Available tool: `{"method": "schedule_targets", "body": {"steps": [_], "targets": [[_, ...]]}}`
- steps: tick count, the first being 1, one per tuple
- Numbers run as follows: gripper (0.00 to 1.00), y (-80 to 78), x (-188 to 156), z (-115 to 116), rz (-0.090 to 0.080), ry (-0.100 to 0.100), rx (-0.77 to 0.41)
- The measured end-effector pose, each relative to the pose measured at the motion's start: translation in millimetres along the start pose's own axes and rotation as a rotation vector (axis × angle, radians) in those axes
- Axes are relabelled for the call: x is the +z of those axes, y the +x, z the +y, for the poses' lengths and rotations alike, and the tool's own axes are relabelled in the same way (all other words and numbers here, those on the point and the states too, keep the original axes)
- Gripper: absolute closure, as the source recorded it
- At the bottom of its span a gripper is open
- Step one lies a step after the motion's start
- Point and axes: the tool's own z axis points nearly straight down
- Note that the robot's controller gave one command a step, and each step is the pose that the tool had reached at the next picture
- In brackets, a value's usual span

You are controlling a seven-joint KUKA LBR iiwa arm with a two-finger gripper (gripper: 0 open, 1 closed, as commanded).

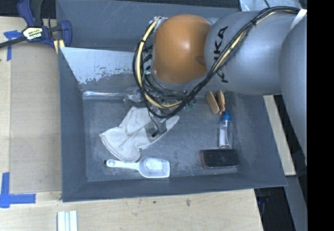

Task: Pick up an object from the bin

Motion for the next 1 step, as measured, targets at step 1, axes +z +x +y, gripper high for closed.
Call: {"method": "schedule_targets", "body": {"steps": [1], "targets": [[0.00,-6.6,51.2,-12.9,-0.001,0.000,-0.142]]}}
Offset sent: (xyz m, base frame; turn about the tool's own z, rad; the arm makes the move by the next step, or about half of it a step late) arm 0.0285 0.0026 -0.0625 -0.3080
